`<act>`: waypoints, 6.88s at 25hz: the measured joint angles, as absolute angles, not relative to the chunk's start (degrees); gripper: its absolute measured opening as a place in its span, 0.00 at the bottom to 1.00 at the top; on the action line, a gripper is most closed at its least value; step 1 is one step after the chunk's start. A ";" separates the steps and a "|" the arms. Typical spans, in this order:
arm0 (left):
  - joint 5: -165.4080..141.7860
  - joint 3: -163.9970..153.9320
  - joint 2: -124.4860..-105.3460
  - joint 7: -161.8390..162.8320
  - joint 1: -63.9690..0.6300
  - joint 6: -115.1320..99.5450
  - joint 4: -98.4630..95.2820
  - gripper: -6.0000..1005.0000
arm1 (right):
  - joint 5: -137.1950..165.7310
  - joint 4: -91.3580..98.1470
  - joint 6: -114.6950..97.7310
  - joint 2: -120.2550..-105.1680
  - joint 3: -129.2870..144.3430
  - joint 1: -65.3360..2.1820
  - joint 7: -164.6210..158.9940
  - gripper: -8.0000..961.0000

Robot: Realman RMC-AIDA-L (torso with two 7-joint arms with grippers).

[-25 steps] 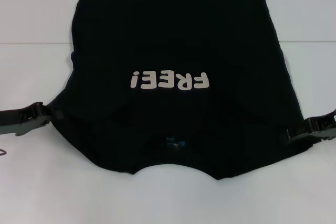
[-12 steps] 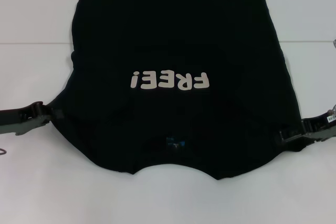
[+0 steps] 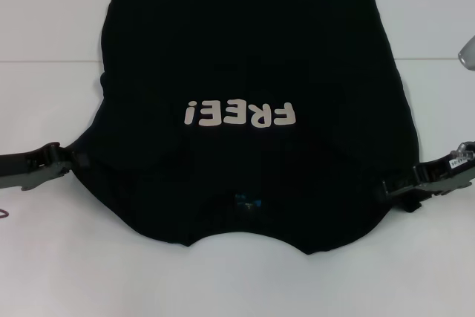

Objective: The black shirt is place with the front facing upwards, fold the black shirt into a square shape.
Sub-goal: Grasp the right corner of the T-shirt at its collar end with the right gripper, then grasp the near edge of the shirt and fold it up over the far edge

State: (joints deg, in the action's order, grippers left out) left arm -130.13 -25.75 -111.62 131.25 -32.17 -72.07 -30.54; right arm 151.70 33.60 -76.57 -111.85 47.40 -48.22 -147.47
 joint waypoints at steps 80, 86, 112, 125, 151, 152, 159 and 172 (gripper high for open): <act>-128.55 -26.12 -110.46 129.29 -30.70 -77.44 -30.71 0.03 | 151.61 33.46 -81.57 -112.85 54.04 -52.92 -145.95 0.08; -129.94 -25.76 -109.65 129.75 -28.98 -84.45 -30.81 0.03 | 151.71 36.31 -90.56 -112.88 54.05 -51.30 -142.55 0.08; -149.08 -26.08 -107.93 127.39 -27.91 -112.09 -30.43 0.04 | 154.79 37.06 -109.20 -114.41 54.71 -46.04 -126.39 0.08; -133.74 -9.53 -108.03 128.99 -30.13 -106.03 -26.53 0.04 | 147.31 36.85 -104.00 -111.59 25.93 -43.46 -126.12 0.08; -109.93 -6.13 -117.91 114.90 -31.88 -70.98 -21.91 0.04 | 117.59 28.85 -64.79 -115.36 25.38 -36.56 -113.14 0.08; -109.89 -6.14 -118.03 114.57 -32.00 -70.42 -21.85 0.04 | 117.68 28.83 -63.31 -115.50 26.16 -36.65 -113.07 0.08; -110.08 -6.23 -118.52 111.06 -34.80 -65.57 -20.39 0.04 | 117.72 28.14 -54.74 -115.84 31.33 -37.94 -113.42 0.08; -110.32 -7.86 -119.63 107.51 -36.96 -58.61 -19.38 0.04 | 117.70 28.12 -50.24 -116.47 33.50 -39.03 -112.93 0.08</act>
